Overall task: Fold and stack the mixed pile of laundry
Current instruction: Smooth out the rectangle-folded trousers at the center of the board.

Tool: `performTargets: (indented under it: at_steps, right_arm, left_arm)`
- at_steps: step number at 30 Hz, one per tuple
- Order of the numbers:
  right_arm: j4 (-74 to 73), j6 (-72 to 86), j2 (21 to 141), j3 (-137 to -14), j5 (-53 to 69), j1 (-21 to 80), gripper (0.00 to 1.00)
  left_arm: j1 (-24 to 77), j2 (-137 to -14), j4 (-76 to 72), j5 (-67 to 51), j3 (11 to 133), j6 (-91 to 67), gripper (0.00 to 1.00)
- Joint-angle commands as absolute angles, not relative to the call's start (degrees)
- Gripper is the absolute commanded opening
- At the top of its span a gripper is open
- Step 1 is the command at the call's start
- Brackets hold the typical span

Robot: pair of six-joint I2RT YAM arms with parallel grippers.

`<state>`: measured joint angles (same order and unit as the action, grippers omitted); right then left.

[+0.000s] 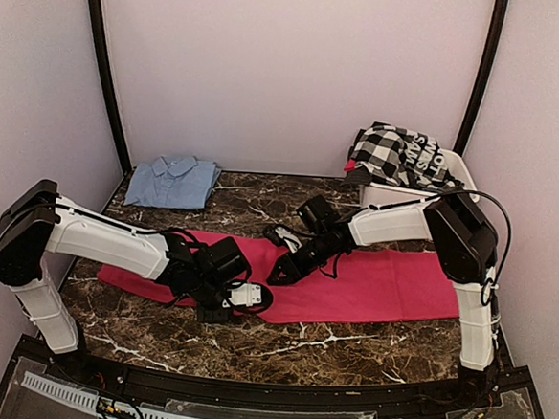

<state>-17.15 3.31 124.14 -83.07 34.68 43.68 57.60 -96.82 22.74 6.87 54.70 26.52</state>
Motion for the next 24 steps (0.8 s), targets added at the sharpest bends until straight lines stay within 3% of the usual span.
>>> performTargets:
  at_steps: [1,7,15,20,22,24]
  right_arm:
    - [-18.8,3.0,126.6,-83.3,32.8,43.0,0.29]
    - [-19.4,3.7,127.3,-83.6,31.1,42.4,0.27]
    - [-20.3,4.1,127.6,-84.2,30.2,42.1,0.24]
    - [-20.1,3.9,124.9,-82.9,31.4,42.2,0.26]
    - [-20.0,4.1,122.9,-82.5,31.9,42.2,0.29]
    - [-20.1,4.5,120.8,-82.5,31.9,42.3,0.32]
  left_arm:
    - [57.4,-94.6,27.1,6.0,57.2,26.6,0.00]
    - [57.7,-84.7,36.8,3.5,59.8,26.1,0.00]
    - [61.3,-83.8,40.1,-2.7,58.1,25.9,0.00]
    - [63.4,-83.2,39.9,-2.0,58.0,22.4,0.15]
    - [62.5,-80.8,38.1,-0.8,58.4,18.9,0.25]
    - [59.2,-78.0,35.7,1.2,59.1,13.3,0.40]
